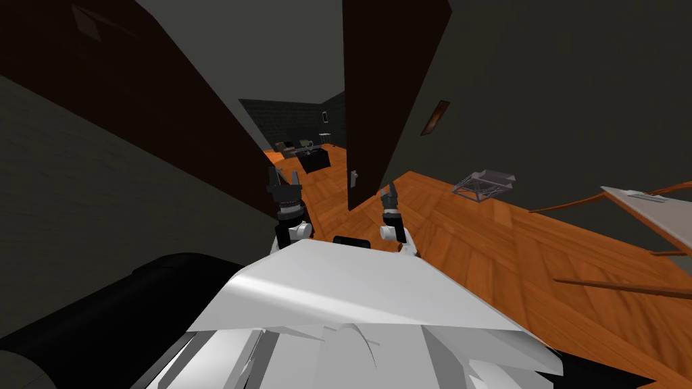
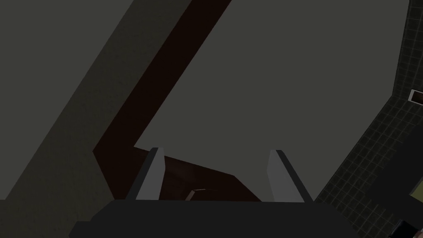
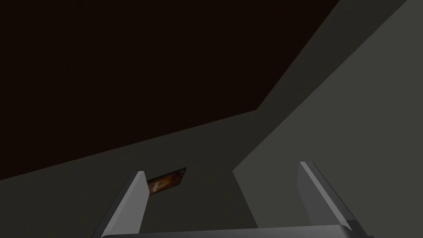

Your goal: Push the door open

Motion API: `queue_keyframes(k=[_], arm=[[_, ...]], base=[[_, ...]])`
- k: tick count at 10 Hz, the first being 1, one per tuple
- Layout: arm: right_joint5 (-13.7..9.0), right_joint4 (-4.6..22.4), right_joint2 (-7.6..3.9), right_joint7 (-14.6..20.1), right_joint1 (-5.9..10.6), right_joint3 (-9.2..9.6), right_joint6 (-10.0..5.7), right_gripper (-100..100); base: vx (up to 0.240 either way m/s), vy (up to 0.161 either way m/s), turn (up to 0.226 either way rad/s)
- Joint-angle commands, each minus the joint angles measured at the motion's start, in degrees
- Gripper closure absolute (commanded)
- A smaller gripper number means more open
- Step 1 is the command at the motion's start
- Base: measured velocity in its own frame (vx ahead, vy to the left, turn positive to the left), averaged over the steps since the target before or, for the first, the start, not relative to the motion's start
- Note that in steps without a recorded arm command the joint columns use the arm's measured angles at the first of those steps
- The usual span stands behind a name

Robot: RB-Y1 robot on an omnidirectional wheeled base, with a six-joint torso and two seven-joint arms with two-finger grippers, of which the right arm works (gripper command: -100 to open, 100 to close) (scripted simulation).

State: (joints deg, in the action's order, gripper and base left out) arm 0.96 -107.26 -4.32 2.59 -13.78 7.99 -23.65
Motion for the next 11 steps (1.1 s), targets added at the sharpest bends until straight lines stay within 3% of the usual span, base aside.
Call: queue_keyframes(k=[1,2,3,5,6,7,8,9,10,11], arm=[[-0.1,2.6,-0.18,0.5,1.46,0.2,-0.16,-100],[-0.2,4.0,-0.51,1.2,3.05,0.87,-0.32,-100],[-0.2,5.2,-0.51,1.2,3.05,0.87,-0.32,-100],[-0.4,9.4,-1.17,2.5,6.23,2.2,-0.64,-100],[-0.4,10.3,-1.17,2.5,6.23,2.2,-0.64,-100],[-0.5,11.9,-1.49,3.2,7.87,2.89,-0.81,-100],[-0.5,12.9,-1.49,3.2,7.87,2.89,-0.81,-100],[-0.6,14.8,-1.81,3.9,9.51,3.57,-0.97,-100],[-0.6,15.6,-1.81,3.9,9.51,3.57,-0.97,-100],[-0.8,18.2,-2.13,4.6,11.15,4.26,-1.13,-100]], base=[[0.061,-0.058,0.04],[0.057,-0.051,0.058],[0.038,-0.035,0.056],[0.054,-0.051,0.109],[0.053,-0.052,0.046],[0.051,-0.05,0.069],[0.038,-0.042,0.045],[0.047,-0.041,0.092],[0.04,-0.036,0.042],[0.048,-0.041,0.061]])
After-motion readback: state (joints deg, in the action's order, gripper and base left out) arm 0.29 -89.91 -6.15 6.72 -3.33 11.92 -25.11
